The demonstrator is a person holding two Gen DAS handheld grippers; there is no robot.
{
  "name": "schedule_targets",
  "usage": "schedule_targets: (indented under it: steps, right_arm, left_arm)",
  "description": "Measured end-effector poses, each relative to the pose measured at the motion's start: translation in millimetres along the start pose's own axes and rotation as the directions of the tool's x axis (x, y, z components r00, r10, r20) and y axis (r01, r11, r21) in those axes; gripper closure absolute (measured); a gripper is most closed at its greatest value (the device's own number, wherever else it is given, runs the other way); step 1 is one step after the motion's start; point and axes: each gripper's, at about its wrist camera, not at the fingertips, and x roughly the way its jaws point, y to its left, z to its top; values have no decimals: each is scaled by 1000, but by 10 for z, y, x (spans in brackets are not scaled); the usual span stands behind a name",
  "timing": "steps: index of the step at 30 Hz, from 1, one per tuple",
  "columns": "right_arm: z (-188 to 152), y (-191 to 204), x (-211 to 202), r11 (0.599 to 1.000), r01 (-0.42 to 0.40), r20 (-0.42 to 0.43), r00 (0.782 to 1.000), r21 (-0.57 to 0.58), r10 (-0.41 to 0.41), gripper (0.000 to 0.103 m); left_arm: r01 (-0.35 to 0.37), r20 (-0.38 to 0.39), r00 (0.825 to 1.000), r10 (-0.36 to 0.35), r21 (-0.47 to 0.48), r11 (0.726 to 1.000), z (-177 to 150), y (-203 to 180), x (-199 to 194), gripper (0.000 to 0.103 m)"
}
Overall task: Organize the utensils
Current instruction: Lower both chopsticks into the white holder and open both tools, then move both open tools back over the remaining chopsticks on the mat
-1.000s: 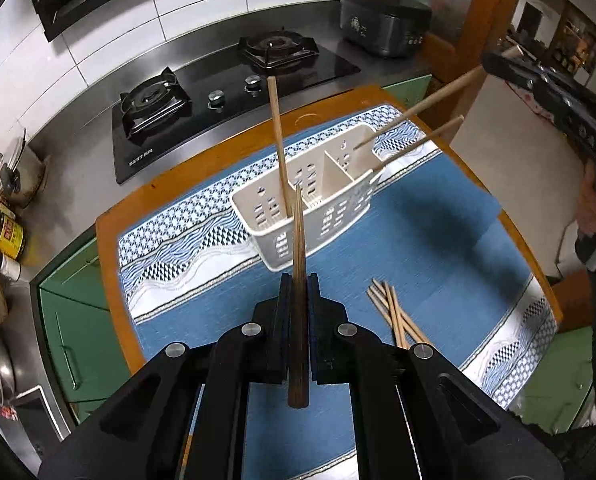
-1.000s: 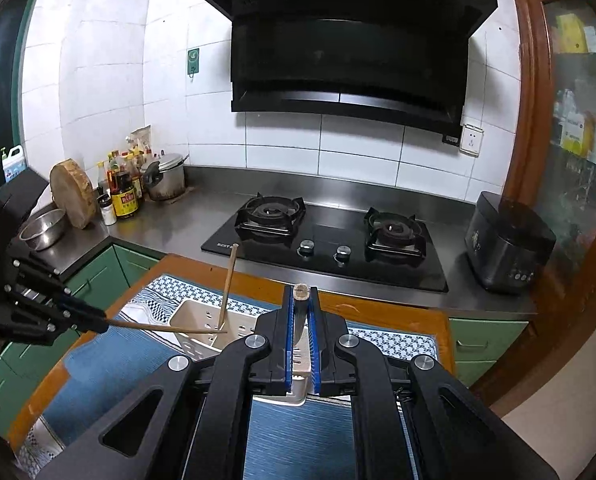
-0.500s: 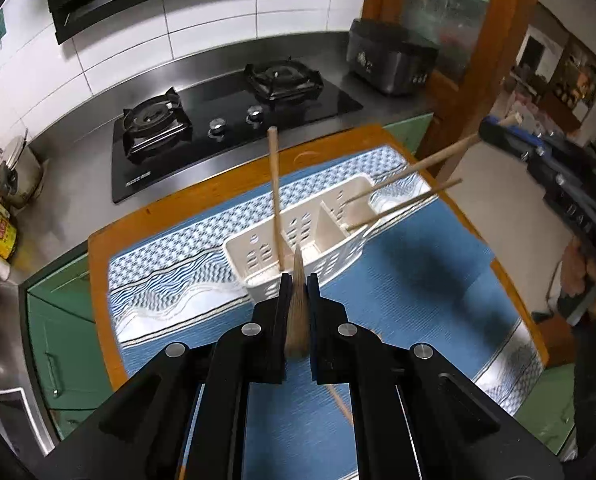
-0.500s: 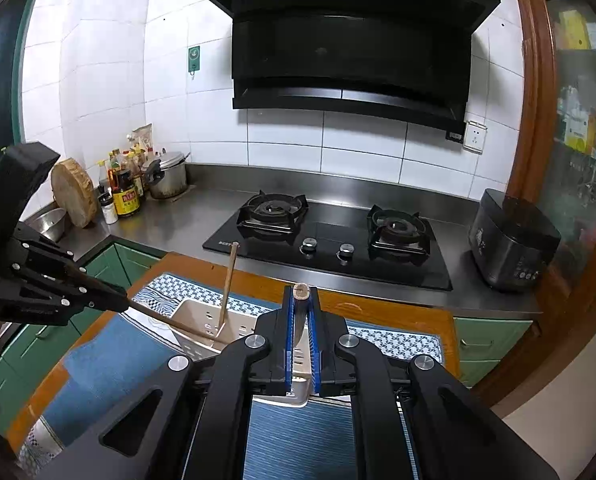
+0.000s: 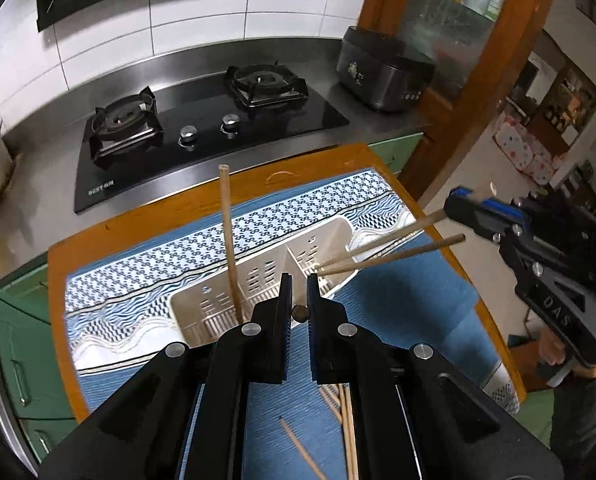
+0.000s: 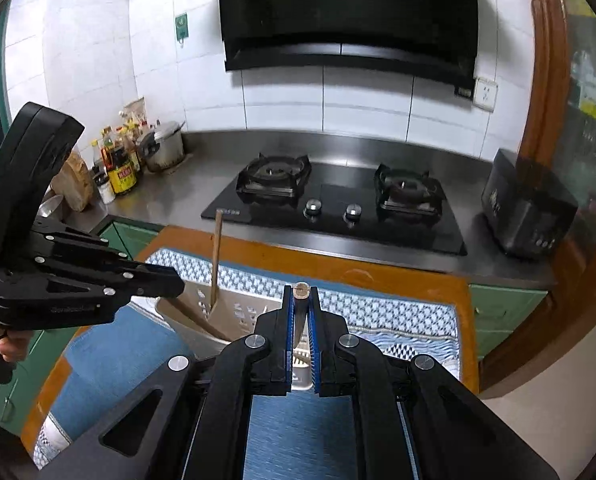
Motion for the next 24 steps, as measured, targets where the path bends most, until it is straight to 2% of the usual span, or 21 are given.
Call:
schedule_targets:
  steps: [3,4,7,8,12,17,21,24]
  right_arm:
    - [-17,-16,64,1000,9,-13,1000,-3,-9,96]
    - [-27,-24,72,1000,16,-9,1000,-1,-16,96]
    - [-39,-50,32,1000,16,17,1000,4,-17,84]
    - [-41,-52,-15,1000,21,32,999,3,-21,80]
    - [-101,-28,-281,1000,27,89,996,8,-28,79]
    - [-391,96,-644,1000,21,131,991,-13,-19,79]
    - [-847,254,-760,1000,-12,101,995,-14,13,79]
    - [-1345,407,-752,999,-24,46,999,-24,25,79]
  left_arm:
    - [-9,18,1000,9,-2,1000,8,-4,43,93]
    - [2,23,1000,-2,-3,1000,11,-4,43,88]
    - [-8,57,998,8,-8,1000,16,-5,-10,56]
    - [-11,75,997,11,-3,1000,15,-12,-52,55]
    - [-14,149,989,14,1,1000,-58,-35,-305,55]
    - [-53,232,971,49,13,998,-382,-48,-655,55]
    - [-70,254,965,68,-1,998,-891,-4,-787,55]
    - [-108,244,964,106,-5,994,-1273,15,-768,55]
